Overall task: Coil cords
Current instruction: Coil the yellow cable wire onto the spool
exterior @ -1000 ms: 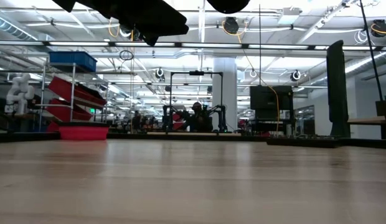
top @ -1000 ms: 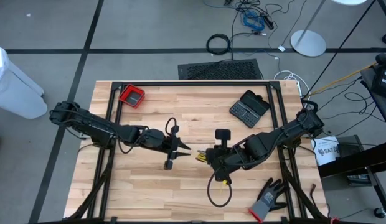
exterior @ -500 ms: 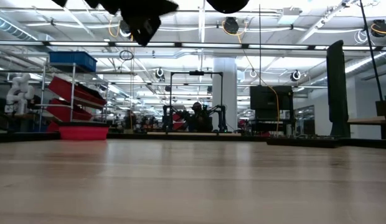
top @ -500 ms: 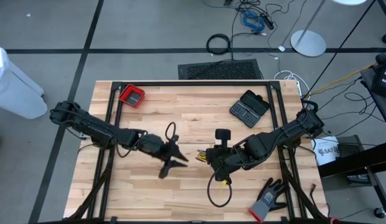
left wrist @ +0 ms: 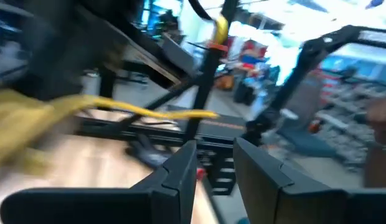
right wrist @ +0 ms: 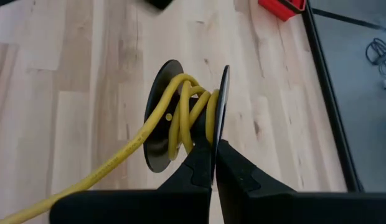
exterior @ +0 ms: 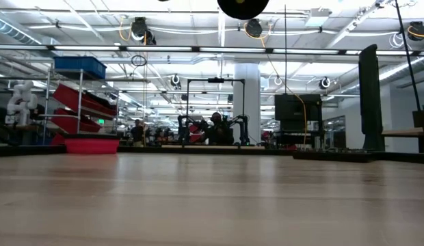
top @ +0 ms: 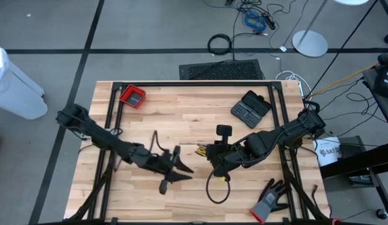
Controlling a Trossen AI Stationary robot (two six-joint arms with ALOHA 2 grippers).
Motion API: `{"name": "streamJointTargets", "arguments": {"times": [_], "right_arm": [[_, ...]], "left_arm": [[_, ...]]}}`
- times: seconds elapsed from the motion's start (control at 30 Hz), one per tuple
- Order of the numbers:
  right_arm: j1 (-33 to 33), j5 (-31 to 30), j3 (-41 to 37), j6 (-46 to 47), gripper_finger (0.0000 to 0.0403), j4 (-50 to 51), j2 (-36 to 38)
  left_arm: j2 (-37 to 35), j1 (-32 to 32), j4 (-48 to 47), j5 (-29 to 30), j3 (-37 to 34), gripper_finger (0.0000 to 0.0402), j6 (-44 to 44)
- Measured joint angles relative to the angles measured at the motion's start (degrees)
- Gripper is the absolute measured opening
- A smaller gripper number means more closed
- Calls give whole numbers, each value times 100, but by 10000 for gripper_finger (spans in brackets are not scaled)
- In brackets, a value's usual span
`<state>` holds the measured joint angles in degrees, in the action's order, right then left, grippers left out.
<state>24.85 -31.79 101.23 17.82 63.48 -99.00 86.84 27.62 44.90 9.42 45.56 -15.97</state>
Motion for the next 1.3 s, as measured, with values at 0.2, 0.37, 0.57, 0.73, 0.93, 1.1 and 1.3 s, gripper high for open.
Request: {"name": "streamJointTargets", "arguments": {"times": [0.2, 0.37, 0.57, 0.73, 0.93, 1.1, 1.3], "right_arm": [[-91, -5, 0, -119, 0, -12, 0], [-92, -134, 0, -199, 0, -13, 0], [-92, -285, 4, -203, 0, -14, 26], [-92, -284, 4, -203, 0, -24, 26], [-88, -280, 4, -207, 0, 1, 51], [-74, -277, 4, -205, 0, 26, 183], [6, -310, 4, -204, 0, 20, 245]], "left_arm": [[1370, 111, 2254, -2, 0, 112, -659], [2455, 115, 4255, 132, 77, 112, -924], [3398, -65, 4499, 172, 648, 112, -1251], [3834, -190, 4512, -442, 1394, 112, -1553], [3997, -278, 4512, -667, 1805, 112, -2016], [3997, -464, 4514, -840, 1805, 112, -2431], [3994, -724, 4514, -1314, 1819, 112, -2927]]}}
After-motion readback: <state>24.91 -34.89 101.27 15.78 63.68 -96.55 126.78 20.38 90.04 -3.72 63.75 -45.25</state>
